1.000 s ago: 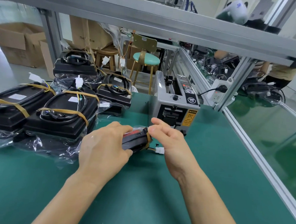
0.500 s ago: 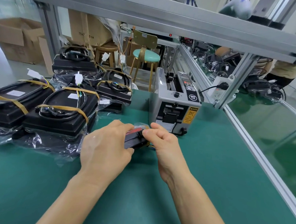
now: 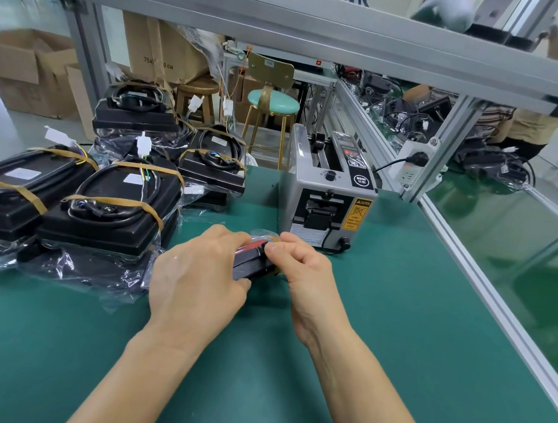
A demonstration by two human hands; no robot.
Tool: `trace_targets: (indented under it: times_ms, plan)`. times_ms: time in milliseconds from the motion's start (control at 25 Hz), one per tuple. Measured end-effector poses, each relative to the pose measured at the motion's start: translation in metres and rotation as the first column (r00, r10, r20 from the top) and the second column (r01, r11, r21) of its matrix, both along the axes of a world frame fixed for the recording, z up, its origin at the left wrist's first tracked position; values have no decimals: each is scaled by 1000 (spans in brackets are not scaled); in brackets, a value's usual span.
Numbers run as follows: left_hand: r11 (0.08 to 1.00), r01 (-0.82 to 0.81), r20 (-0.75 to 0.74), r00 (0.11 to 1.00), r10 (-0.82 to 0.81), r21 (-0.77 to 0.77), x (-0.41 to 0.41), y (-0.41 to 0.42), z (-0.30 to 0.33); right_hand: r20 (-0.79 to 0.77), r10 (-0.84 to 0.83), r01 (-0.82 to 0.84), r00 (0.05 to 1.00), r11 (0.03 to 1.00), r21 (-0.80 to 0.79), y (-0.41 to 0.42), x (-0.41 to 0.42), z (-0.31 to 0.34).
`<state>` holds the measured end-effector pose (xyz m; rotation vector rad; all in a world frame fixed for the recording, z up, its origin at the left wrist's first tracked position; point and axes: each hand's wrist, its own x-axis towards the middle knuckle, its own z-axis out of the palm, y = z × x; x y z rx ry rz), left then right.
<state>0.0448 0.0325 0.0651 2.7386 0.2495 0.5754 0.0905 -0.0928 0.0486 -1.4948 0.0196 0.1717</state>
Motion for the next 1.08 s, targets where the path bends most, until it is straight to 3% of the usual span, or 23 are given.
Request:
trace_targets:
  times_ms: [200,520,1080]
  plan:
    - [1000,12,1,1000,-12,8,-2,0,1,56,-18,21,998,999,-48,4,-1,-3]
    - [979,201,42,979,-200,-23,-8,4,6,120,-59,70,991,994,-83,7,-4,-6]
    - [974,217,129,966,-223,61,-5,2,2,189,-133,173,973,961,-215,13,-4,-9]
